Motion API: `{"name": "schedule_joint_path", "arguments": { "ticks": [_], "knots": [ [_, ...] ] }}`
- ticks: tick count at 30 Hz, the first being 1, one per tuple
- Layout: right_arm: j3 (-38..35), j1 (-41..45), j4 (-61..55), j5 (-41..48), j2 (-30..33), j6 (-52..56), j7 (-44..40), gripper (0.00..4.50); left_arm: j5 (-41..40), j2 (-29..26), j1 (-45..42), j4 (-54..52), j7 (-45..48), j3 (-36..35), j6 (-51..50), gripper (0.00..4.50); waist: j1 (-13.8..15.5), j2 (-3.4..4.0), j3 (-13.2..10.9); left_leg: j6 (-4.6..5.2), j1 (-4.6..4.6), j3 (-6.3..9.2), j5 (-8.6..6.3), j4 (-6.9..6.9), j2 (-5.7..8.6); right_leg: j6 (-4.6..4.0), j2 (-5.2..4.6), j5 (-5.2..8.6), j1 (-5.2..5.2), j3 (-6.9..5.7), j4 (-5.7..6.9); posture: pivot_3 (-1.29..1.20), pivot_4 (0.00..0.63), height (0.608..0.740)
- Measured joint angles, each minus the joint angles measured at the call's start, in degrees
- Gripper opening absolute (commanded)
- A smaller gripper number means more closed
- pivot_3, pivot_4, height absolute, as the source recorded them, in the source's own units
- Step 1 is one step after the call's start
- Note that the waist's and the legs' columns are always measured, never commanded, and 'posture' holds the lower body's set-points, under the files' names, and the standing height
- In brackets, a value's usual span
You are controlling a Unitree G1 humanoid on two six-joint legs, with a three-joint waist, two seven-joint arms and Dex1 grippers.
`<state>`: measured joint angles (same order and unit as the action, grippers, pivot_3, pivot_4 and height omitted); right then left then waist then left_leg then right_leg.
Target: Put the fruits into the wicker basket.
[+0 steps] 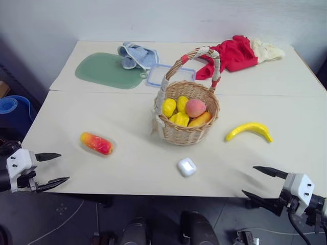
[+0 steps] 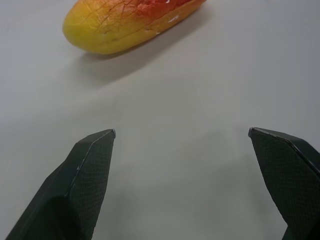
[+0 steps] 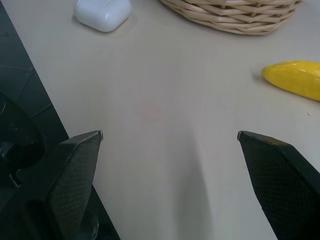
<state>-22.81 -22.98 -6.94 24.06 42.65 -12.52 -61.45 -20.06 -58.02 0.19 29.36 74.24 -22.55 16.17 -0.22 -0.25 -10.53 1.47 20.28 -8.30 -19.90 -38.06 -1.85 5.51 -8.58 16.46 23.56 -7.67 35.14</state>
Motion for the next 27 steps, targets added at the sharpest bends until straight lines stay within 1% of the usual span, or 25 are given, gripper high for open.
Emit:
{"name": "schedule_joint_path", "arguments": {
  "ticks": [4, 8, 10, 13, 16, 18, 19, 21, 23, 25, 27],
  "knots": [
    [-0.1, 2.7, 2.1, 0.0, -0.8, 0.0, 1.0, 4.47, 0.0, 0.0, 0.2, -2.6, -0.8, 0.0, -0.2, 4.5, 0.0, 0.0, 0.0, -0.01, -0.02, -0.02, 0.0, 0.0, 0.0, -0.02, 0.0, -0.01, 0.01, 0.05, 0.01, 0.0, 0.15, 0.74],
    [0.6, 3.7, 2.3, -0.1, -0.8, 0.2, 0.7, 4.47, -1.1, 0.0, 1.3, -6.7, 0.3, 0.1, -4.3, 4.5, 0.0, 0.0, 0.0, -0.01, -0.02, -0.03, -0.01, 0.0, -0.03, -0.01, 0.05, -0.01, 0.03, 0.01, 0.04, 0.0, 0.15, 0.74],
    [1.4, 4.2, 2.3, -0.1, -0.7, 0.5, 0.5, 4.47, -3.5, -0.2, 0.9, -9.2, 1.5, 0.2, -9.6, 4.5, 0.0, 0.0, 0.0, -0.01, -0.01, -0.04, 0.0, 0.0, -0.03, -0.01, 0.07, -0.01, 0.02, 0.0, 0.05, 0.0, 0.15, 0.74],
    [2.2, 4.7, 2.3, -0.4, -0.7, 0.6, 0.0, 4.47, -6.7, -2.4, 0.5, -12.5, 3.4, 0.3, -19.2, 4.5, 0.0, -0.01, 0.0, 0.01, -0.02, -0.09, 0.01, -0.03, -0.02, -0.01, 0.12, -0.01, 0.03, -0.04, 0.07, 0.0, 0.15, 0.74],
    [2.2, 5.5, 2.3, -1.0, -0.6, 0.5, -0.1, 4.47, -9.1, -3.0, 0.0, -16.3, 4.5, -0.1, -23.6, 4.5, -0.1, -0.01, 0.0, 0.02, -0.03, -0.13, 0.01, -0.05, 0.0, -0.01, 0.1, -0.01, 0.02, -0.02, 0.07, 0.0, 0.15, 0.74],
    [2.2, 6.1, 2.3, -1.5, -0.6, 0.5, 0.3, 4.47, -11.3, -2.8, -0.1, -21.4, 5.5, 0.0, -26.2, 4.5, 0.0, -0.02, 0.0, 0.02, -0.03, -0.13, 0.01, -0.08, 0.0, -0.01, 0.1, -0.01, 0.01, 0.04, 0.07, 0.0, 0.15, 0.74],
    [2.4, 6.6, 1.9, -1.2, -0.7, 2.1, 1.1, 4.47, -13.0, -1.9, -0.9, -24.7, 5.3, 0.3, -28.2, 4.5, 0.0, -0.02, 0.0, 0.01, -0.03, -0.13, 0.01, -0.08, 0.0, -0.01, 0.07, -0.01, 0.0, 0.11, 0.08, 0.0, 0.15, 0.74],
    [5.1, 8.4, -1.8, 0.2, -0.7, 6.5, 2.0, 4.47, -15.7, 0.2, -1.8, -32.7, 4.9, 2.7, -30.8, 4.5, 0.0, -0.01, 0.0, -0.01, -0.04, -0.11, 0.02, -0.13, -0.01, -0.01, 0.05, -0.01, 0.01, 0.18, 0.19, 0.0, 0.15, 0.74],
    [9.5, 9.7, -9.0, 2.5, -0.8, 13.0, 3.6, 4.47, -16.7, 2.5, -1.9, -40.0, 3.9, 6.8, -32.9, 4.5, -0.1, 0.01, 0.0, -0.07, -0.07, -0.12, 0.04, -0.12, -0.03, -0.02, 0.09, -0.01, 0.08, 0.24, 0.38, 0.0, 0.15, 0.74],
    [14.4, 11.4, -16.3, 4.3, -1.5, 21.6, 7.8, 4.47, -18.4, 5.3, -3.4, -44.5, 1.1, 9.3, -35.8, 4.5, -0.1, 0.0, 0.0, -0.17, -0.08, -0.07, 0.09, -0.14, -0.12, -0.04, 0.16, -0.01, 0.12, 0.21, 0.5, 0.0, 0.15, 0.74],
    [18.5, 13.5, -21.1, 4.4, -2.6, 27.9, 12.0, 4.47, -19.9, 6.3, -4.9, -46.7, -1.4, 9.6, -38.2, 4.5, 0.0, 0.0, 0.0, -0.23, -0.05, -0.02, 0.12, -0.15, -0.14, -0.08, 0.2, -0.01, 0.15, 0.19, 0.52, 0.0, 0.15, 0.74]
  ]
}}
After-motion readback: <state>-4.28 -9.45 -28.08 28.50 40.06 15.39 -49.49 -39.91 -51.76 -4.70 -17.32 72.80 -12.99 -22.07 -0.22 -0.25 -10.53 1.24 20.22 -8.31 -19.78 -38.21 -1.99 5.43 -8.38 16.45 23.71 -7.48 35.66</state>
